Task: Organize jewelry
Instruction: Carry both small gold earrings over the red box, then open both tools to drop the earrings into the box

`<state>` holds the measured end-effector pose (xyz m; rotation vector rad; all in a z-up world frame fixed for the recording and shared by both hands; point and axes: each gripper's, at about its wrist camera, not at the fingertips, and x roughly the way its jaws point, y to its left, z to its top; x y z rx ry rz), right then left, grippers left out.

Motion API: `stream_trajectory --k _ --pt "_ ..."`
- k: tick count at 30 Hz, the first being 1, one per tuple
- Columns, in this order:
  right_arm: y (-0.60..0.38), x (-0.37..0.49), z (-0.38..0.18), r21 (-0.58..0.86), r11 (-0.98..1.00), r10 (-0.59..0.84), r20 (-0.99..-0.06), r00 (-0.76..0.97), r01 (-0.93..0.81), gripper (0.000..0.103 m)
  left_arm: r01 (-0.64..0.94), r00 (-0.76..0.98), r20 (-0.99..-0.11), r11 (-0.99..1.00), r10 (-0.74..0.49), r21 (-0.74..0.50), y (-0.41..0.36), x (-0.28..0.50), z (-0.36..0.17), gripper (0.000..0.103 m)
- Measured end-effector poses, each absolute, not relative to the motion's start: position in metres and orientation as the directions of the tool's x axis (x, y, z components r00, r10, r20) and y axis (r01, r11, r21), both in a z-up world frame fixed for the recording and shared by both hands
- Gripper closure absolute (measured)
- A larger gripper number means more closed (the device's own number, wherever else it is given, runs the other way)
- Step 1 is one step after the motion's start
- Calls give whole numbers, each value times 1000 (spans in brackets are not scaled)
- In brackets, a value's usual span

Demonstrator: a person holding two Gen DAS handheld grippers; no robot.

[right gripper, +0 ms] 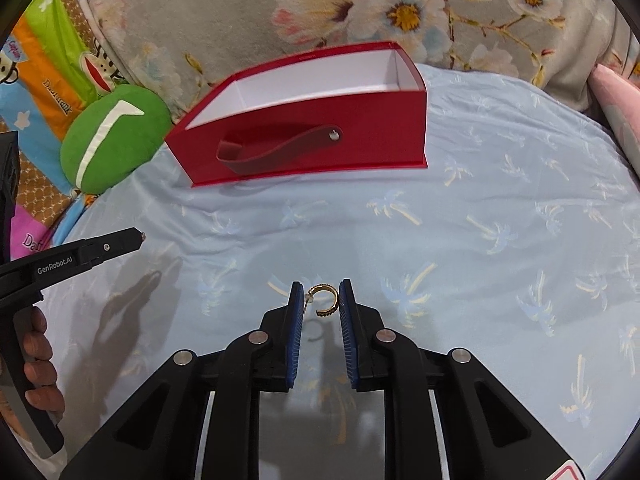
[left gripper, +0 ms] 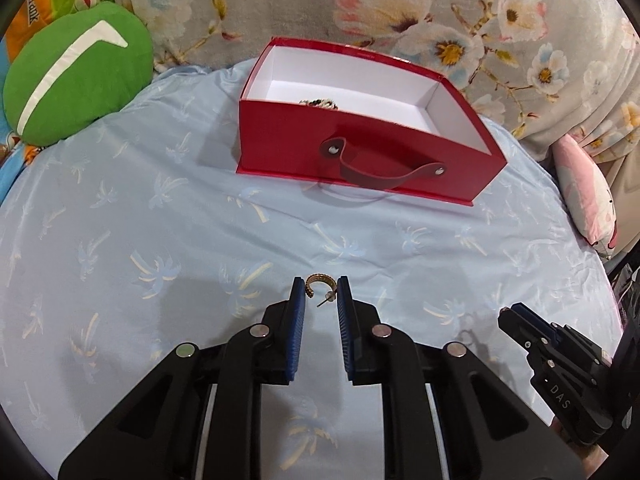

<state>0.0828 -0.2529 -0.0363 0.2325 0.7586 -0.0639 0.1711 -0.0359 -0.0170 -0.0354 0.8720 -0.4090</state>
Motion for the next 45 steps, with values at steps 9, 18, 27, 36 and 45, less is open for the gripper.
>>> stream_trajectory --k 9,18,27,36,45 --pt "-252 75 -4 184 975 23 -636 772 122 86 357 605 -709 920 -361 -164 -41 158 14 87" --pt "-257 71 38 158 981 -5 -556 831 111 86 367 671 -647 920 -363 -135 -44 160 54 87" --pt "-278 99 105 134 988 -10 -432 902 76 86 364 751 -564 928 -343 -79 -56 193 102 87" --pt "-297 171 158 79 995 -26 -346 938 57 86 372 805 -486 928 -340 -32 -88 257 145 87" --pt "-326 275 154 133 989 -4 -380 925 59 86 374 793 -508 927 -337 -31 -131 357 134 87"
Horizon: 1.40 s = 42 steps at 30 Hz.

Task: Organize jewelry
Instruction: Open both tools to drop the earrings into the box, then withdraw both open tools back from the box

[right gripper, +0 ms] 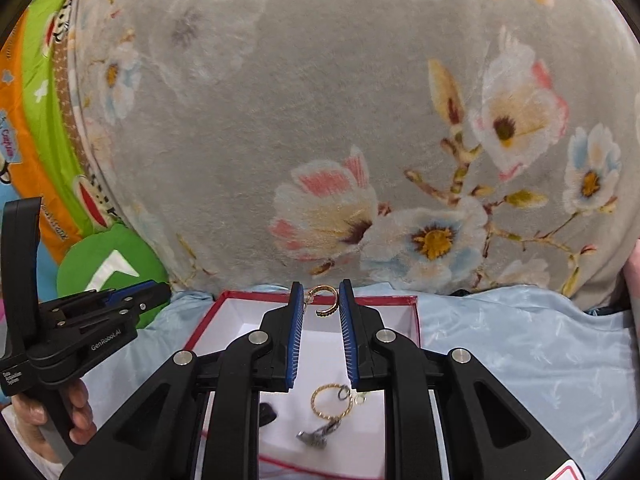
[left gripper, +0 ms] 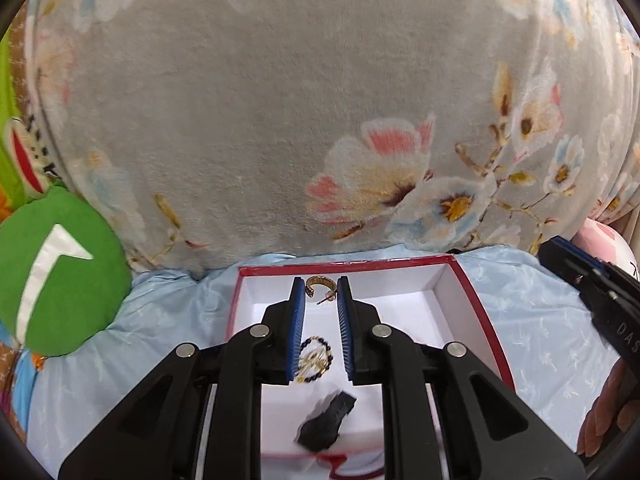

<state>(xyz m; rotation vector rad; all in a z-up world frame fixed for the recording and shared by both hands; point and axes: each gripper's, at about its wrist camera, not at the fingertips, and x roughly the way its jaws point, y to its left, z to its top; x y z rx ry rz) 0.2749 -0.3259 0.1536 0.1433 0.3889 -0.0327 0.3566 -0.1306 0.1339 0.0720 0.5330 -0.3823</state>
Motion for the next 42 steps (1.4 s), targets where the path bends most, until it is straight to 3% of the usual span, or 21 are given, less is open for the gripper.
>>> stream_trajectory --k 6,7,8,9,12,14,16,25,33,40,42 --pt "-337 353 109 153 986 18 -493 870 67 85 386 747 -575 922 -334 -34 -158 412 95 83" --pt "-339 364 100 162 985 29 -512 858 64 84 387 739 -585 921 -335 -39 -162 420 87 73" --pt "-341 372 91 167 984 31 -530 847 69 79 381 728 -605 924 -322 -33 -167 430 77 40" --pt "-343 379 82 165 982 17 -545 838 87 76 339 738 -618 941 -271 -7 -170 437 66 24" --pt "-344 365 75 172 980 10 -536 844 97 69 280 760 -620 959 -193 44 -164 437 48 25" --pt "-341 344 77 145 983 -21 -514 857 111 55 259 765 -616 965 -187 29 -151 422 46 25" --pt "-332 313 77 109 987 -51 -494 868 120 49 244 778 -604 969 -176 32 -139 401 47 25" --pt "-290 221 46 63 990 -78 -526 847 130 38 202 736 -666 979 -125 40 -91 319 34 24" --pt "-289 189 25 152 972 -62 -579 813 182 33 216 700 -704 975 -121 47 -86 274 12 24" --pt "-290 190 40 139 957 -141 -547 825 255 19 199 710 -691 980 -134 15 -94 272 21 22" --pt "-290 194 45 124 954 -166 -537 827 273 17 180 726 -678 983 -113 29 -97 274 26 13"
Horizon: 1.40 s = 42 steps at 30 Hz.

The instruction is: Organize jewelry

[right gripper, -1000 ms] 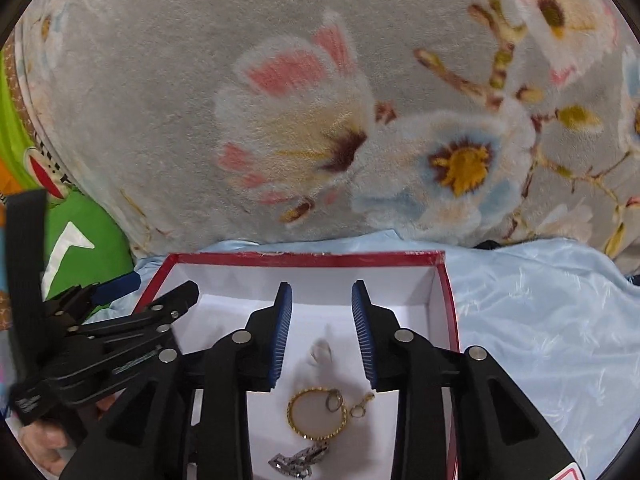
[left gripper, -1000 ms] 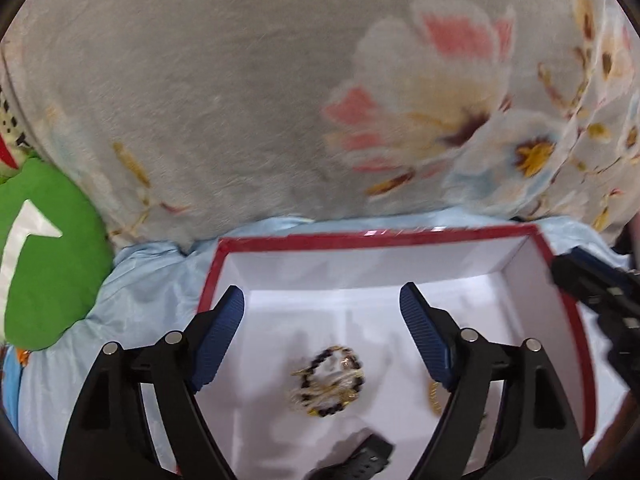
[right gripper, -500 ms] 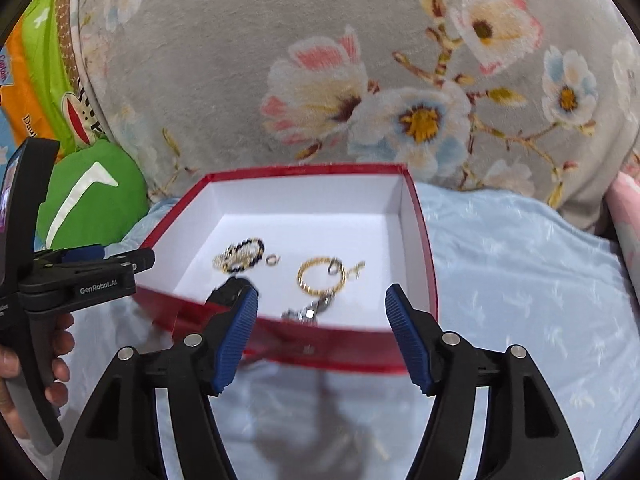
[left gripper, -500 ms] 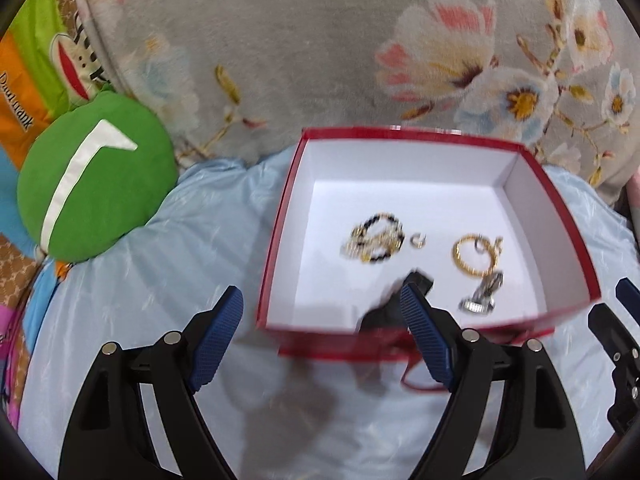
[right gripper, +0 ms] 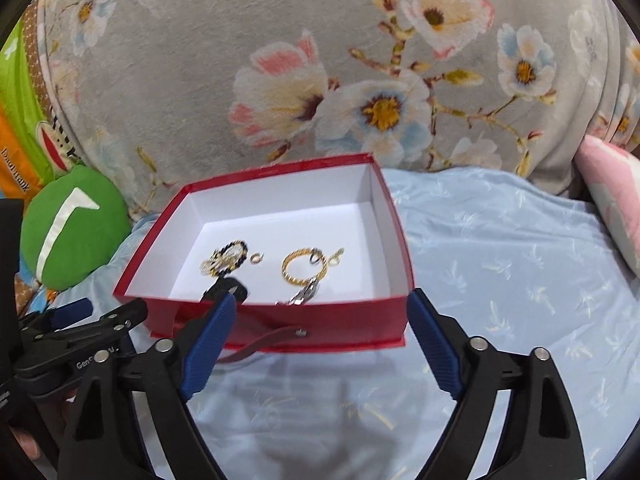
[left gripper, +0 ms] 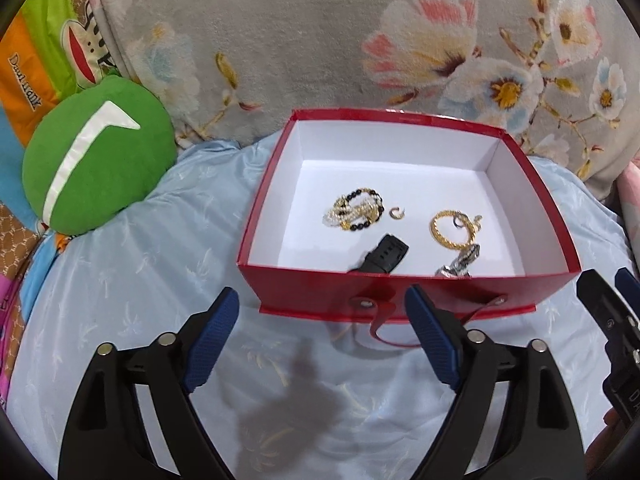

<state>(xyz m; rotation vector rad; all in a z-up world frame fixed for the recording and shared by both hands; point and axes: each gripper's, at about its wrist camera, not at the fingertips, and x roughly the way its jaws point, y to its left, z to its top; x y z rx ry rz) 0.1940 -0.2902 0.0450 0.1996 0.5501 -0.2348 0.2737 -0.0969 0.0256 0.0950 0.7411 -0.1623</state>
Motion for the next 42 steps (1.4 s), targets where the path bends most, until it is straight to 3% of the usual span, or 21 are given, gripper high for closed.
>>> stream_trajectory --k 7,27,42 --pt "-284 218 39 69 962 -174 -590 789 264 17 161 734 -677 983 -57 91 -102 279 17 11" --pt "-276 239 34 3 968 -197 -615 763 253 16 137 732 -681 978 6 156 -108 298 11 10" --pt "-280 241 17 37 969 -159 -659 736 243 15 135 718 -696 979 7 150 -104 294 2 7"
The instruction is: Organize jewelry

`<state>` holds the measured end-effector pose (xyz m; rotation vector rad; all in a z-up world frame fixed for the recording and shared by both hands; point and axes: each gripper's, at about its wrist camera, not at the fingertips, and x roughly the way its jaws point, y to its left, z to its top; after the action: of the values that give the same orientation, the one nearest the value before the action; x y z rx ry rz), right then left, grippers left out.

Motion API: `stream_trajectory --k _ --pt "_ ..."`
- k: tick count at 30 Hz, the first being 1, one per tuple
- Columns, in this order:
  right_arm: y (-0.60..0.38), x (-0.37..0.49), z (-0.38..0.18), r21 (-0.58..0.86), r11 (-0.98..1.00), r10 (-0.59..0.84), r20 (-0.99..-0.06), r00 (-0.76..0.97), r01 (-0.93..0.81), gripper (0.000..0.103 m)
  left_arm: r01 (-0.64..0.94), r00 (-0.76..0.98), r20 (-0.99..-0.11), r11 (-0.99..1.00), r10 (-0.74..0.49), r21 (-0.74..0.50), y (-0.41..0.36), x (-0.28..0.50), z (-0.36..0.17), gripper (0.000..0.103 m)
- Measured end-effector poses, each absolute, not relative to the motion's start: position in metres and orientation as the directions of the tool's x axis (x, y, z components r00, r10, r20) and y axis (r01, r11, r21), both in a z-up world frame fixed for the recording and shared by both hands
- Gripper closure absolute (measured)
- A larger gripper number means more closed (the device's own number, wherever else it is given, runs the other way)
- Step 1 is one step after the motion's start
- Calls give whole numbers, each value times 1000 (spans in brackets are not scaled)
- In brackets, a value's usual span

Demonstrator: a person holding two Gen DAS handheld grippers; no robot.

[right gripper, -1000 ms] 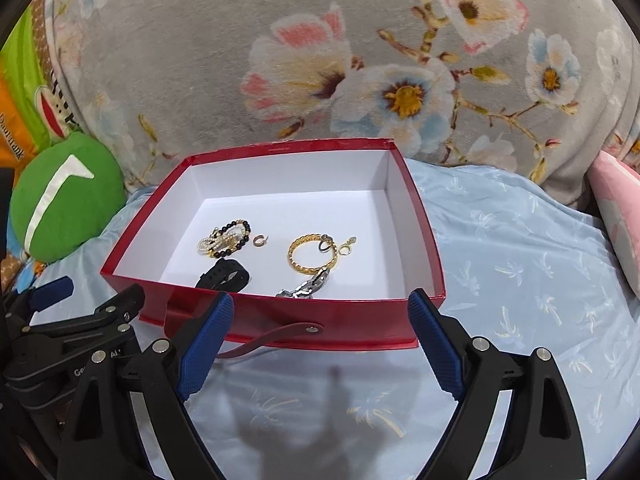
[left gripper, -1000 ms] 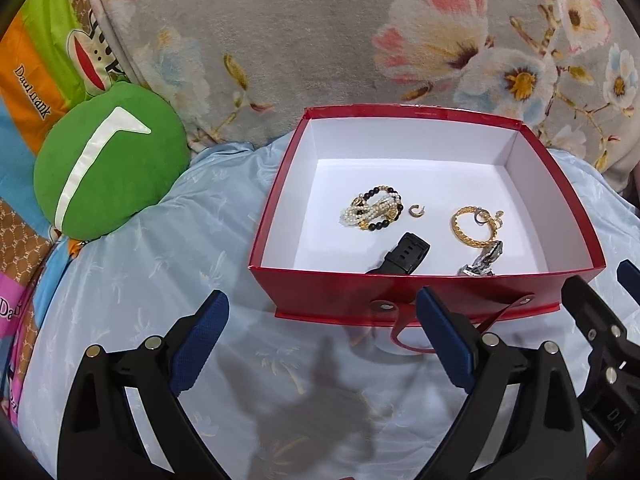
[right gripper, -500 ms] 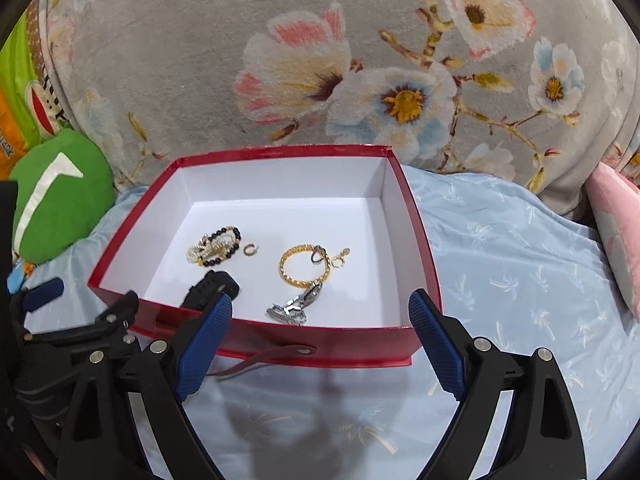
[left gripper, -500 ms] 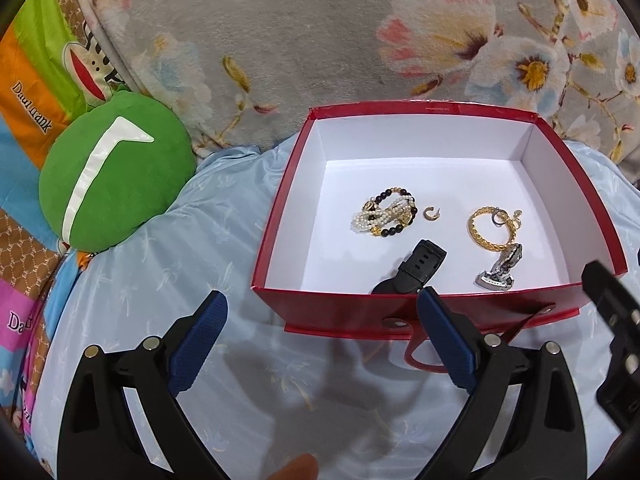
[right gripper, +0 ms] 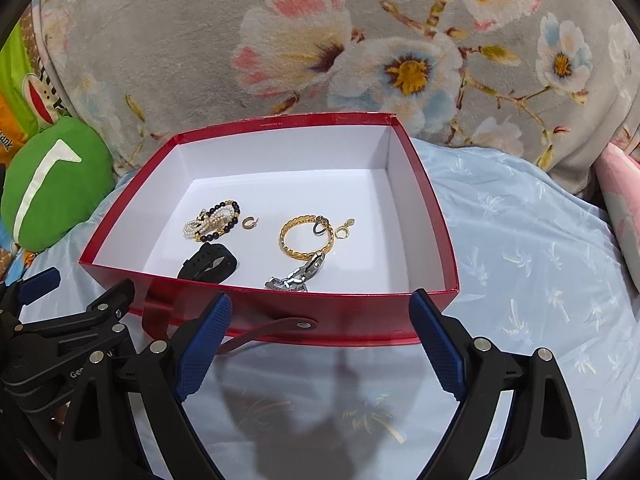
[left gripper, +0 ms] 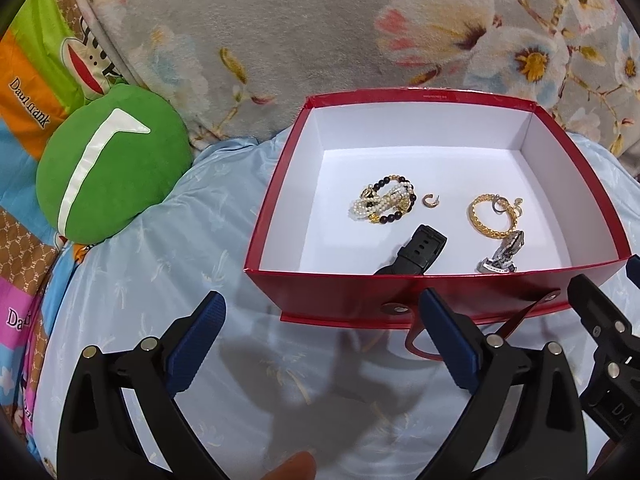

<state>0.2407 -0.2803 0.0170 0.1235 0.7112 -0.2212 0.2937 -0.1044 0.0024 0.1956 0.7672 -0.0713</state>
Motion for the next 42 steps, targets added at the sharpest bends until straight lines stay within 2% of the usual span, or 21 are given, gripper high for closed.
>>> stream_trajectory --k 42 --pt "-280 240 18 40 969 -159 -660 734 246 15 131 718 -696 978 22 165 -105 292 1 6"
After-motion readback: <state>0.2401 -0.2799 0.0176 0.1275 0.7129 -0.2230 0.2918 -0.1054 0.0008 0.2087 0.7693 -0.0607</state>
